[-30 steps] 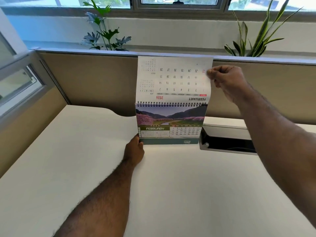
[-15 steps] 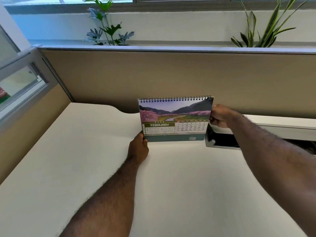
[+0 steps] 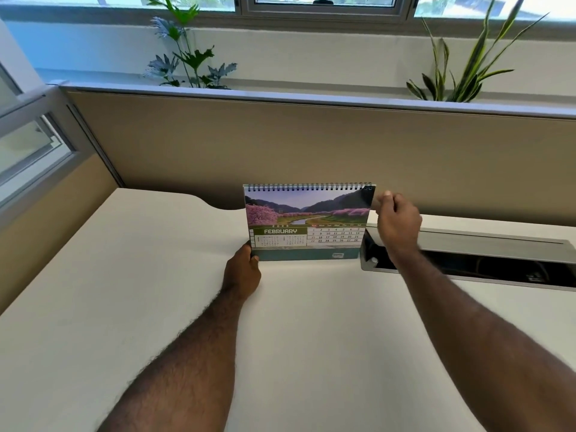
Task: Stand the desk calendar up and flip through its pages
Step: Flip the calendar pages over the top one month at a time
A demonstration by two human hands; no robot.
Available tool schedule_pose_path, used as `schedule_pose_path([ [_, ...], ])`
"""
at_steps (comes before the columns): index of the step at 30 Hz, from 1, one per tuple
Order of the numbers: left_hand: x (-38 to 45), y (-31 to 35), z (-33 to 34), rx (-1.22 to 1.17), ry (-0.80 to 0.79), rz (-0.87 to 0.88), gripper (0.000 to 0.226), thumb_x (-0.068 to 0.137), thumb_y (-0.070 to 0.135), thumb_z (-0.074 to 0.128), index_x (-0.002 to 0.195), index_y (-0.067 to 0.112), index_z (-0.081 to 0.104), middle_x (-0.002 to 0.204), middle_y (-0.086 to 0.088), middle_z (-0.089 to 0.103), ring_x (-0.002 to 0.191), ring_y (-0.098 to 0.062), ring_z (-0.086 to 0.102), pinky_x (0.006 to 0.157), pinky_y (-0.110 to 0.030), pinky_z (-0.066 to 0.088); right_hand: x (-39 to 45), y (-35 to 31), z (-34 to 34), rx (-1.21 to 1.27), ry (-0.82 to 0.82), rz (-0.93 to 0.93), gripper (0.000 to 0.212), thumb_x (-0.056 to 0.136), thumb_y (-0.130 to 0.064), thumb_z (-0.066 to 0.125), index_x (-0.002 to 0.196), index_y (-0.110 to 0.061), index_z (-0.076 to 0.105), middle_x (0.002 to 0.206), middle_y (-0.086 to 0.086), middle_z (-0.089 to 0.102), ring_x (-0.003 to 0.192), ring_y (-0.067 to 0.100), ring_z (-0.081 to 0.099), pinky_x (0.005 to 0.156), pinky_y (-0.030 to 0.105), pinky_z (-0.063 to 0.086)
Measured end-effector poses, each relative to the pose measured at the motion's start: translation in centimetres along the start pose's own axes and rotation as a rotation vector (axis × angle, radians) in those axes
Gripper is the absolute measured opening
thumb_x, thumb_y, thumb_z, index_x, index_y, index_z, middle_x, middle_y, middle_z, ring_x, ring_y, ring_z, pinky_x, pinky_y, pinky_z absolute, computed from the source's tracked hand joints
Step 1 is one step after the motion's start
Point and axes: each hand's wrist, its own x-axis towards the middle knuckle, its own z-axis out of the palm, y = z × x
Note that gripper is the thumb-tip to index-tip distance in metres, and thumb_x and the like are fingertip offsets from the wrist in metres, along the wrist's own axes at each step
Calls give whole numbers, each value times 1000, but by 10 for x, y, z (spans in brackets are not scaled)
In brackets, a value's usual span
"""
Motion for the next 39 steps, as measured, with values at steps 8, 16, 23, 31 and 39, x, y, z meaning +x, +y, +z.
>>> schedule_pose_path([
  [8,-1,2,2,-1,24,-6,24,91,10,46,113,2,52,124,-19,60,111,-38,56,94,-41,46,-70,20,-1,28,-55,-164,19,95,-22,59,104,-7,66,96,9,67,81,22,61,72,24,43],
  [16,0,1,3,-2,17,-12,24,92,12,45,115,4,51,125,-18,59,112,-36,56,95,-40,46,-81,20,2,72,-66,28,20,90,-26,66,97,-10,57,96,10,66,87,26,64,71,37,60],
  [23,-1,2,2,-11,9,-11,28,92,10,45,120,6,49,129,-17,58,116,-36,54,98,-40,45,-78,16,-3,204,-52,63,13,94,-19,62,88,-9,55,83,3,66,75,13,66,54,8,52],
  [31,-2,-1,2,-87,9,13,33,89,7,49,121,12,53,126,-16,60,117,-37,54,99,-42,44,-76,0,-27,239,-163,-128,15,92,-4,55,90,-11,67,83,7,73,74,12,71,60,19,56],
  [39,-1,-4,4,-74,54,-27,33,90,11,48,123,9,51,134,-15,54,124,-32,48,96,-24,34,-44,-57,-60,511,-304,-306,14,88,-5,55,94,-12,66,82,0,70,71,0,67,66,16,54],
])
